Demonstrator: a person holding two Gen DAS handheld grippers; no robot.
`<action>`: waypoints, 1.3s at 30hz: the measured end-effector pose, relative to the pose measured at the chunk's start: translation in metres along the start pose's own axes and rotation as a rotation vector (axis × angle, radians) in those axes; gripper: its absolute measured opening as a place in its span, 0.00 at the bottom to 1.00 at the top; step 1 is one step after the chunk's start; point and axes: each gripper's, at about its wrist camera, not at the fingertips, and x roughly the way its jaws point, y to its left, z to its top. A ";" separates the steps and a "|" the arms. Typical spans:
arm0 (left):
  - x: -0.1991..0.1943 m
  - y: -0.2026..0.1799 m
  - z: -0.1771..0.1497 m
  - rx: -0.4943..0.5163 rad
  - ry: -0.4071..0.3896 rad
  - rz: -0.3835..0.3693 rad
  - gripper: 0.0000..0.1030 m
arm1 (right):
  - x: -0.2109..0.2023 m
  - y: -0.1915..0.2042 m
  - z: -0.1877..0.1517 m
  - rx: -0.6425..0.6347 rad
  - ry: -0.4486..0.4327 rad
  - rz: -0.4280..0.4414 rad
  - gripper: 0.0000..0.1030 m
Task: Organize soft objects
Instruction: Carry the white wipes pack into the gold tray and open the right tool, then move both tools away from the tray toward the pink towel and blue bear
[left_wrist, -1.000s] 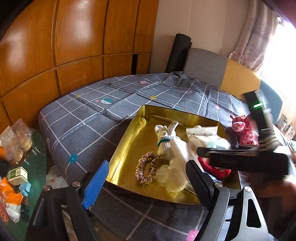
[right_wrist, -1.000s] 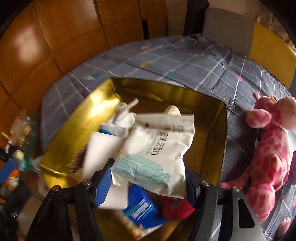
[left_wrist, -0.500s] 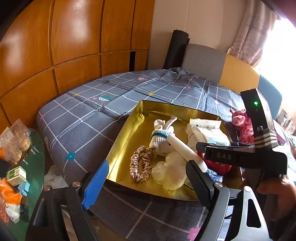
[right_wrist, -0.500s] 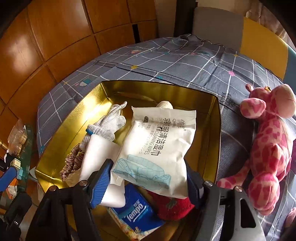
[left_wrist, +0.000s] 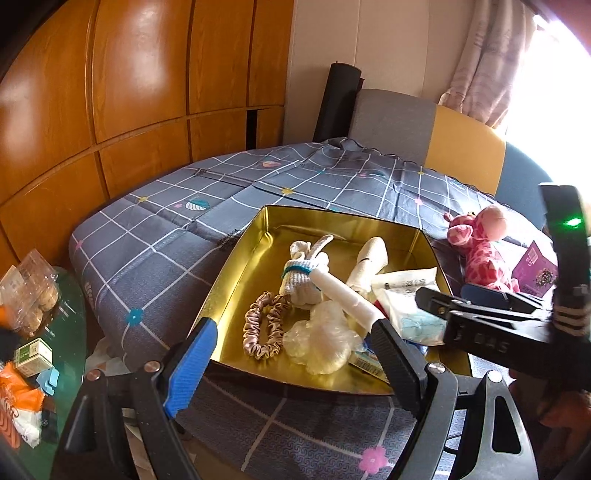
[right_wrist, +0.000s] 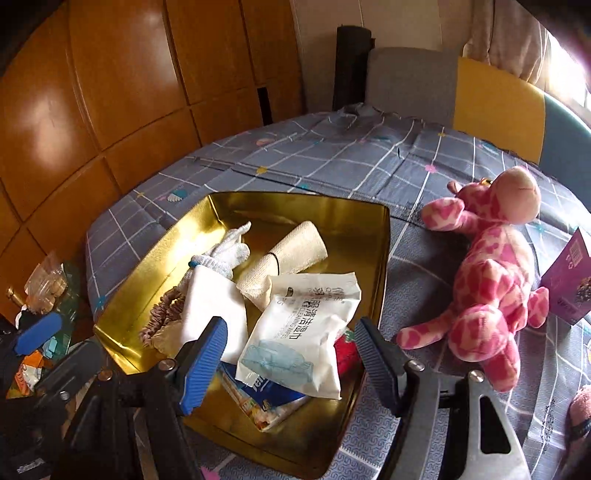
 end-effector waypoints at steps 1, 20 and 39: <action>-0.001 -0.001 0.000 0.003 0.000 0.000 0.83 | -0.004 -0.001 0.000 0.001 -0.009 -0.002 0.70; -0.018 -0.036 -0.006 0.086 -0.016 -0.051 0.83 | -0.071 -0.036 -0.044 0.099 -0.101 -0.074 0.70; -0.023 -0.079 -0.016 0.199 -0.004 -0.138 0.83 | -0.124 -0.096 -0.084 0.213 -0.143 -0.212 0.71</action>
